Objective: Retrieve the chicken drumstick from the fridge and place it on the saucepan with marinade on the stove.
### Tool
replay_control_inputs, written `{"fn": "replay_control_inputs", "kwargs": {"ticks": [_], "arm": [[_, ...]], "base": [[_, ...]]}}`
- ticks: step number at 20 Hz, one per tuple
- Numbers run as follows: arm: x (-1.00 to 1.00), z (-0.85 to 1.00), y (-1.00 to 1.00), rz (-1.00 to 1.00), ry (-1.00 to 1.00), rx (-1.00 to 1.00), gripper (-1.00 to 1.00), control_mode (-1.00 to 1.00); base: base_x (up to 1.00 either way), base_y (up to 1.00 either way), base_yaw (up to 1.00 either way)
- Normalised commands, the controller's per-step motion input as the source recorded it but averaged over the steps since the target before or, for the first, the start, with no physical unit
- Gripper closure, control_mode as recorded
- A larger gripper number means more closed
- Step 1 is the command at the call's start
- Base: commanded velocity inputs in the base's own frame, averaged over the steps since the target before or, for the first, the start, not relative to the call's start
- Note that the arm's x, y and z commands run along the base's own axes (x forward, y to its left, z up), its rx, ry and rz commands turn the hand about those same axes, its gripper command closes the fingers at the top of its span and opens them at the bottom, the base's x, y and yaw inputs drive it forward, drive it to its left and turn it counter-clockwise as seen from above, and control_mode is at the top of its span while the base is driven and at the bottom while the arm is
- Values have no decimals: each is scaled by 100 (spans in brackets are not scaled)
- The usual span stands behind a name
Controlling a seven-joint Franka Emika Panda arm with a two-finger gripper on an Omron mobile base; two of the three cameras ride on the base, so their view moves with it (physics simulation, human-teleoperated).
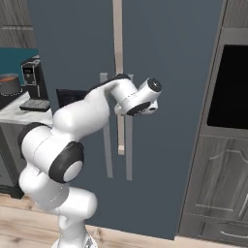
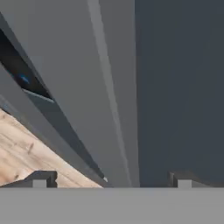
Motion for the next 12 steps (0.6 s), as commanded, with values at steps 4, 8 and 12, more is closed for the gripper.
{"fn": "replay_control_inputs", "kwargs": {"ticks": [4,8,12], "arm": [[18,-1,12,0,-14,-3,-100,-100],[34,0,0,0,-7,0,-100,-100],[43,-1,-17,-3,-4,0,-100,-100]], "base": [[0,0,0],[0,0,0],[0,0,0]]}}
